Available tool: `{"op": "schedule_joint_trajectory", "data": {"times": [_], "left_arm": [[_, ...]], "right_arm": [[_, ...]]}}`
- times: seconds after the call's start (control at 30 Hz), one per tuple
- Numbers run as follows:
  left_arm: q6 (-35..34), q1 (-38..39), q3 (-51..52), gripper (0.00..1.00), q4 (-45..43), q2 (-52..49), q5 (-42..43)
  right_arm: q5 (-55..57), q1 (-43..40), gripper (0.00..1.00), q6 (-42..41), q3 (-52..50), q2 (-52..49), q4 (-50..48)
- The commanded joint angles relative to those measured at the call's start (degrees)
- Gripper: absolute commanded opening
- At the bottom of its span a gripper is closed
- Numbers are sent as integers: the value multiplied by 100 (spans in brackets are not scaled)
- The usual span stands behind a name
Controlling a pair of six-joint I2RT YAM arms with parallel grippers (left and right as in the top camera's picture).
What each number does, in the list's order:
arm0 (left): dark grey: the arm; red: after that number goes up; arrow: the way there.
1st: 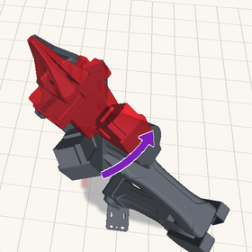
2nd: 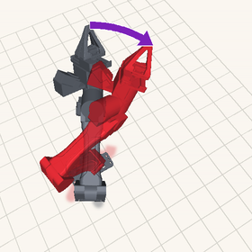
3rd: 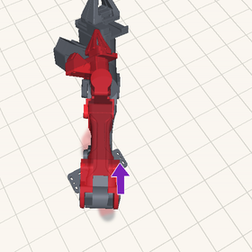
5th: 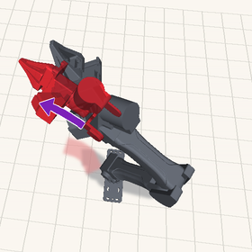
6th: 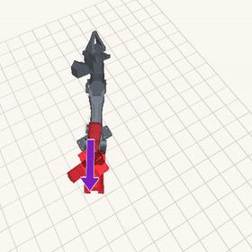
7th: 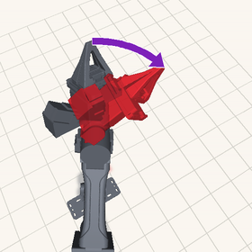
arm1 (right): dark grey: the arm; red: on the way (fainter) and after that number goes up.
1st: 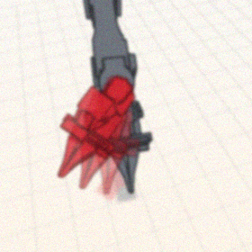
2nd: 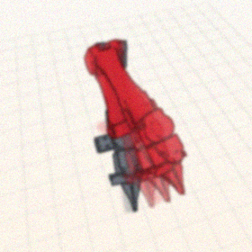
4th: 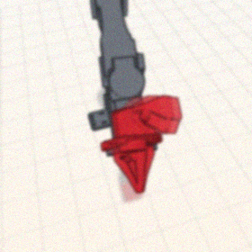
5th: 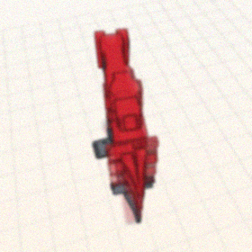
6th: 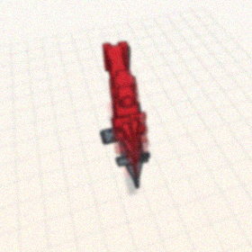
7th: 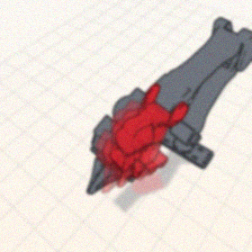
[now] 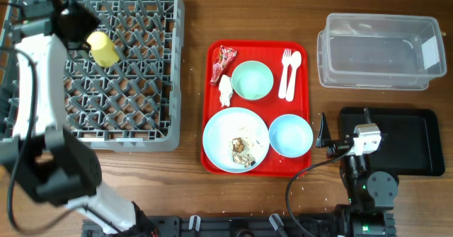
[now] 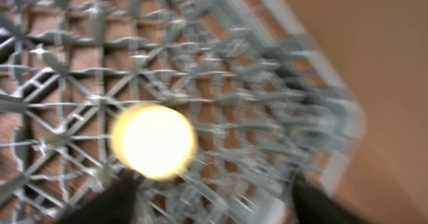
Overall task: Sort waste into correct bins and load items into the dishwasher rack
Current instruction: 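Move the left gripper to the green bowl on the tray, then grasp the green bowl and place it in the rack's left side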
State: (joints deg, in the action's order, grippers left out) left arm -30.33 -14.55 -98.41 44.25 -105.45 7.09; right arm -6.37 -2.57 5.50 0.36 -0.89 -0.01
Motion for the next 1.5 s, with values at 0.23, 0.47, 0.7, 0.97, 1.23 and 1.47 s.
{"op": "schedule_joint_trajectory", "data": {"times": [0.23, 0.47, 0.7, 0.97, 1.23, 1.47], "left_arm": [[1836, 2673, -7, 94, 625, 365, 2109], [2417, 5143, -7, 80, 133, -702, 46], [2393, 5692, -7, 71, -249, -1742, -376], [2389, 5720, -7, 54, -385, -2188, -378], [2190, 5720, -9, 6, -509, -2162, -365], [1762, 5668, -234, 4, -529, -1458, 262]], "right_arm": [[39, -31, 100, 46, -4, 31, -31], [39, -31, 100, 46, -4, 31, -31], [39, -28, 100, 44, -4, 31, -28], [42, -31, 100, 46, -4, 31, -31], [39, -31, 100, 46, -4, 31, -31], [39, -31, 100, 46, -4, 31, -31]]}}
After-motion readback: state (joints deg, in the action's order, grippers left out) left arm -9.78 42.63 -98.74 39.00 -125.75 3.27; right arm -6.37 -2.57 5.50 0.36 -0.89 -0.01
